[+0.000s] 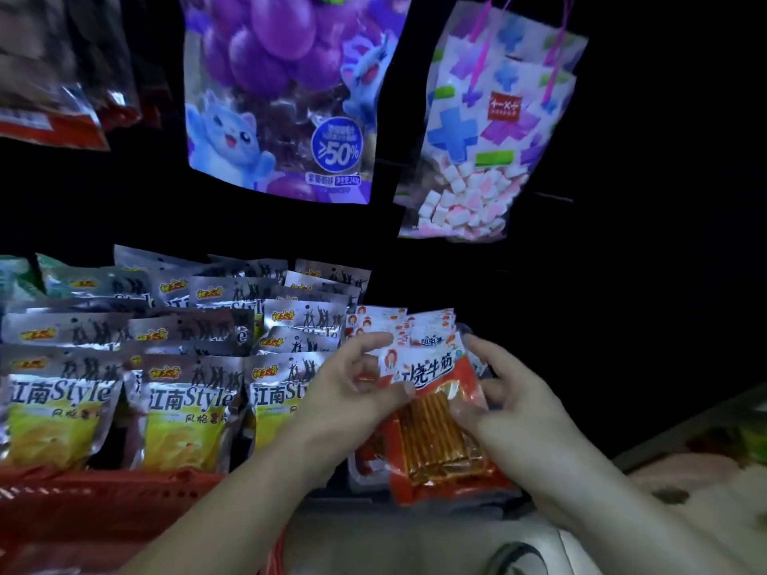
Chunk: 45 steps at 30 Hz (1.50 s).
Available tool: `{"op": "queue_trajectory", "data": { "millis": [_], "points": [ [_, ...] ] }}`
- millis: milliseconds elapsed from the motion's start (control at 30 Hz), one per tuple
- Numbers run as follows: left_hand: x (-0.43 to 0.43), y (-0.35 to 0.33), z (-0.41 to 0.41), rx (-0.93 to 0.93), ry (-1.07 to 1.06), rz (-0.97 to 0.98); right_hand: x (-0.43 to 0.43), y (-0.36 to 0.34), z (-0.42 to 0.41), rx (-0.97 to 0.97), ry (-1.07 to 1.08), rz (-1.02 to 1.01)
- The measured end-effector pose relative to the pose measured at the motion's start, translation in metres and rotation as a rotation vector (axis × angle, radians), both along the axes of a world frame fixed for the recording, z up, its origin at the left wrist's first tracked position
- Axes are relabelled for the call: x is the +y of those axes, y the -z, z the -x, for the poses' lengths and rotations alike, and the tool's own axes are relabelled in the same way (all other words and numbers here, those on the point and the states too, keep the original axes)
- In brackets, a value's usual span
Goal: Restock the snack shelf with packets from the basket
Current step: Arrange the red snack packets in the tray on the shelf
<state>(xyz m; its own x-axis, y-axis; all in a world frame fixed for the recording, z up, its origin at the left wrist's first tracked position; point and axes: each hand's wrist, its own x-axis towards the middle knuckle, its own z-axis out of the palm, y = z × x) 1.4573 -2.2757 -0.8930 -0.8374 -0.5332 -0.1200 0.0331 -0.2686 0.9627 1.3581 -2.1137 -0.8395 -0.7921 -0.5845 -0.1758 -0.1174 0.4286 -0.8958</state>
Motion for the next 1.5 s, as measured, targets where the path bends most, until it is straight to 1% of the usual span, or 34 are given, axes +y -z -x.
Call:
{"op": "queue_trajectory", "data": {
  "millis": [33,67,100,167,267,333,367,433,467,533,567,600,667,700,733,800,867,933,967,1000,1067,1100,1133,1167,1200,1233,1300,1333,1433,1500],
  "points": [
    [0.000,-0.001,-0.001,-0.022,-0.014,0.023,-0.001,0.003,-0.002,-0.009,0.000,0.001],
    [-0.002,0.000,-0.001,-0.056,-0.036,0.088,-0.004,0.005,-0.004,-0.028,-0.014,0.012],
    [-0.006,0.001,-0.001,-0.086,-0.037,0.191,-0.007,0.005,-0.004,-0.041,-0.043,0.019],
    [-0.013,0.000,-0.004,-0.133,0.032,0.374,-0.013,0.009,0.000,-0.017,-0.136,-0.012],
    [-0.025,-0.003,-0.007,-0.120,0.104,0.418,-0.018,0.010,0.005,-0.056,-0.256,-0.043],
    [-0.030,-0.004,-0.006,-0.106,0.066,0.414,-0.019,0.009,0.008,-0.095,-0.279,-0.039],
    [-0.031,-0.004,-0.006,-0.085,0.017,0.382,-0.019,0.009,0.009,-0.094,-0.282,-0.025],
    [-0.030,-0.004,-0.004,-0.043,-0.057,0.286,-0.017,0.010,0.013,-0.064,-0.277,-0.007],
    [-0.029,-0.005,-0.004,-0.034,-0.067,0.267,-0.016,0.011,0.015,-0.059,-0.275,0.001],
    [-0.026,-0.004,-0.001,-0.042,-0.106,0.294,-0.015,0.012,0.016,-0.066,-0.271,0.009],
    [-0.026,-0.002,-0.001,-0.061,-0.146,0.316,-0.014,0.015,0.018,-0.039,-0.254,0.006],
    [-0.027,0.001,-0.001,-0.098,-0.201,0.354,-0.014,0.016,0.020,0.013,-0.225,0.004],
    [-0.027,0.004,-0.001,-0.195,-0.314,0.555,-0.013,0.019,0.022,0.099,-0.132,0.023],
    [-0.023,0.004,-0.001,-0.220,-0.325,0.648,-0.013,0.020,0.023,0.104,-0.081,0.045],
    [-0.016,0.002,0.000,-0.211,-0.283,0.680,-0.014,0.022,0.022,0.087,-0.033,0.071],
    [0.004,-0.004,0.002,-0.169,-0.123,0.594,-0.018,0.025,0.020,0.030,0.028,0.132],
    [0.024,-0.012,0.002,-0.121,0.017,0.405,-0.021,0.020,0.016,-0.028,-0.010,0.166],
    [0.032,-0.017,0.003,-0.068,0.025,0.198,-0.021,0.012,0.013,-0.123,-0.103,0.171],
    [0.031,-0.018,0.003,-0.057,-0.005,0.139,-0.020,0.011,0.013,-0.147,-0.129,0.171],
    [0.028,-0.019,0.001,-0.051,-0.036,0.102,-0.020,0.010,0.013,-0.127,-0.109,0.181],
    [0.020,-0.022,-0.002,-0.041,-0.051,0.044,-0.017,0.013,0.015,0.044,-0.022,0.137],
    [0.017,-0.022,-0.004,-0.031,-0.023,-0.002,-0.016,0.016,0.017,0.089,-0.013,0.104],
    [0.017,-0.024,-0.005,-0.023,0.010,-0.047,-0.015,0.018,0.018,0.073,-0.027,0.118],
    [0.016,-0.025,-0.006,-0.010,0.040,-0.071,-0.014,0.021,0.019,0.001,-0.047,0.164],
    [0.017,-0.026,-0.007,0.006,0.042,-0.063,-0.014,0.021,0.019,-0.052,-0.068,0.189],
    [0.016,-0.025,-0.006,0.014,0.002,-0.008,-0.014,0.022,0.020,-0.055,-0.063,0.198],
    [0.013,-0.020,-0.005,-0.008,-0.124,0.140,-0.014,0.023,0.021,0.004,-0.029,0.195],
    [0.012,-0.017,-0.005,-0.013,-0.148,0.179,-0.015,0.023,0.021,0.011,-0.039,0.193],
    [0.010,-0.018,-0.007,-0.028,-0.038,0.200,-0.013,0.017,0.017,0.016,-0.133,0.115],
    [0.008,-0.021,-0.009,-0.049,0.063,0.177,-0.010,0.011,0.017,0.030,-0.186,0.062]
  ]
}}
